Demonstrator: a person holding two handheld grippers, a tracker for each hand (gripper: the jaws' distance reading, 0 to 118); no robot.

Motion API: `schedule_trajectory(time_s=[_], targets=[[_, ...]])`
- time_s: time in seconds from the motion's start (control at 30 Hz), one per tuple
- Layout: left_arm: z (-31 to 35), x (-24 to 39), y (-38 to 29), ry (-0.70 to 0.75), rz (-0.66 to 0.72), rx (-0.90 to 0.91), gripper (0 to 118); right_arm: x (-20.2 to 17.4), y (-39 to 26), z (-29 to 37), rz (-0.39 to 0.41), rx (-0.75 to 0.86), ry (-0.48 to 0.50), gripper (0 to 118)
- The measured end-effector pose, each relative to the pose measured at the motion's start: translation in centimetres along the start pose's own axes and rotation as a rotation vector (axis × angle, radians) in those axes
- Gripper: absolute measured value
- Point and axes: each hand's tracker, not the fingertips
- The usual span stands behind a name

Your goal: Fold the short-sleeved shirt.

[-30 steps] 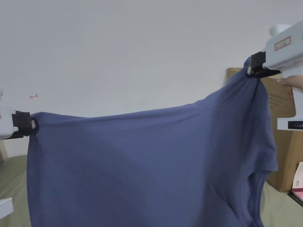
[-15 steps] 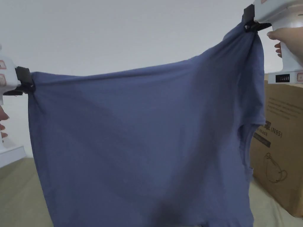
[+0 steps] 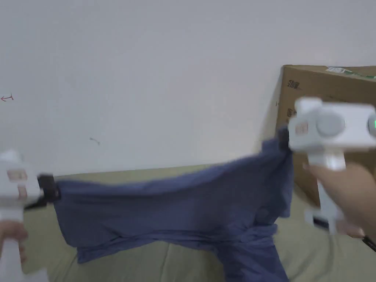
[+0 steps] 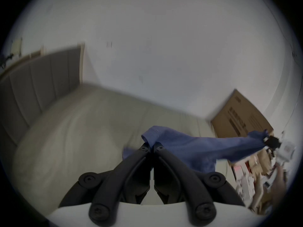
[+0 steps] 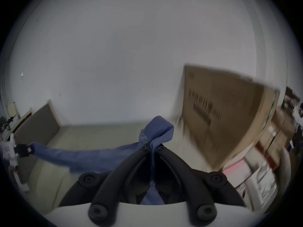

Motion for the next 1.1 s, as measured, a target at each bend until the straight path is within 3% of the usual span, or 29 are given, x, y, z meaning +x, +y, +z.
schedule_trajectory(time_s=[0.07, 0.13, 0.23, 0.33, 0.4, 0.57, 0.8, 0.93, 1.1], targets=[[0.7, -1.8, -5.4, 0.038, -0.075, -0.072, 1, 0.5, -7.2, 1.1, 0.059, -0.155, 0.029, 2], [2.4, -4.4, -10.6, 0.018, -0.057, -0.145, 1, 1.8, -14.1, 3.1, 0.099, -0.268, 0.067, 2], [5.4, -7.4, -16.8, 0.040, -0.022, -0.213, 1, 3.6, -21.6, 7.9, 0.077, -0.352, 0.102, 2], [8.7, -9.7, -21.6, 0.065, -0.039, -0.243, 1, 5.7, -27.2, 13.0, -0.002, -0.422, 0.130, 2], [10.5, -11.8, -24.0, 0.073, -0.039, -0.268, 1, 6.9, -30.0, 15.9, 0.005, -0.453, 0.121, 2], [15.4, -13.7, -27.5, 0.057, -0.051, -0.277, 1, 8.5, -34.6, 20.9, -0.041, -0.503, 0.150, 2], [18.0, -13.3, -30.5, 0.025, -0.096, -0.300, 1, 8.8, -38.3, 23.2, 0.011, -0.604, 0.078, 2], [18.1, -13.2, -31.3, 0.063, -0.124, -0.368, 1, 8.3, -38.9, 22.6, 0.000, -0.679, -0.033, 2], [17.7, -12.7, -32.2, 0.092, -0.176, -0.430, 3, 7.5, -38.9, 22.3, 0.016, -0.700, -0.035, 6]])
